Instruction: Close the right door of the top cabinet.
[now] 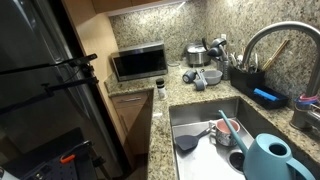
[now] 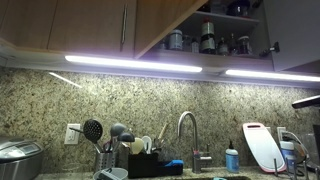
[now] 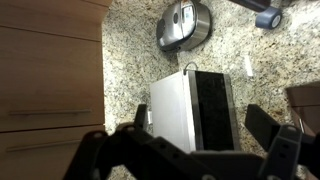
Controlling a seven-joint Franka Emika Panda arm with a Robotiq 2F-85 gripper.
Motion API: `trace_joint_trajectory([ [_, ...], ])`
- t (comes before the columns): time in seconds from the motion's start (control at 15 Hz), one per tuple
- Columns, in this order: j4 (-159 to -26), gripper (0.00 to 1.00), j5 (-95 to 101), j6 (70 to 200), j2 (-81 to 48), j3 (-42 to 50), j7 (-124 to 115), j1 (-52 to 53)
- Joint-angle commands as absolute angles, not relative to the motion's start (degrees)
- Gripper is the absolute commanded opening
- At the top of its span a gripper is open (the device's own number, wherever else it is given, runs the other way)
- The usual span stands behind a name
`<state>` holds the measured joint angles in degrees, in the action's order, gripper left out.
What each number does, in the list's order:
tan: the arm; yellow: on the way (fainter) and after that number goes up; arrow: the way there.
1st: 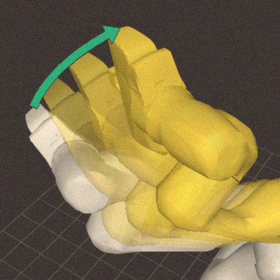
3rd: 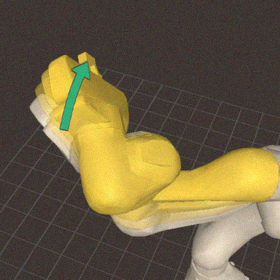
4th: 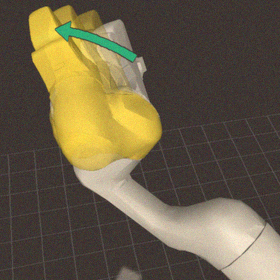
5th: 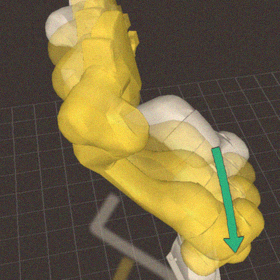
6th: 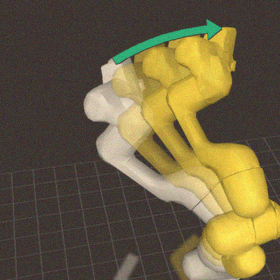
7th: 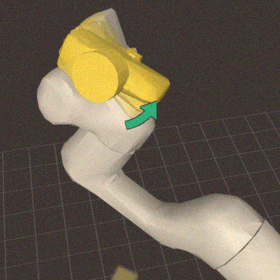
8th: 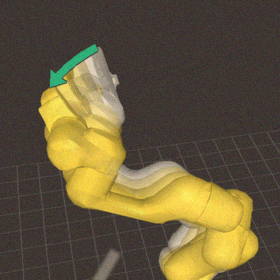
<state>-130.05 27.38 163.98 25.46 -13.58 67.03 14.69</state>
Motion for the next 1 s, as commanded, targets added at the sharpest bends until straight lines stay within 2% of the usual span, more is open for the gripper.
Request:
trace_joint_trajectory([
  [0.0,-134.31,1.00,29.44,164.78,30.89,-13.90,65.21,14.03],
  [0.4,-135.51,1.00,30.00,165.15,35.40,-13.58,64.47,12.20],
  [0.93,-134.62,1.00,29.61,165.84,34.62,-11.11,65.82,10.70],
])
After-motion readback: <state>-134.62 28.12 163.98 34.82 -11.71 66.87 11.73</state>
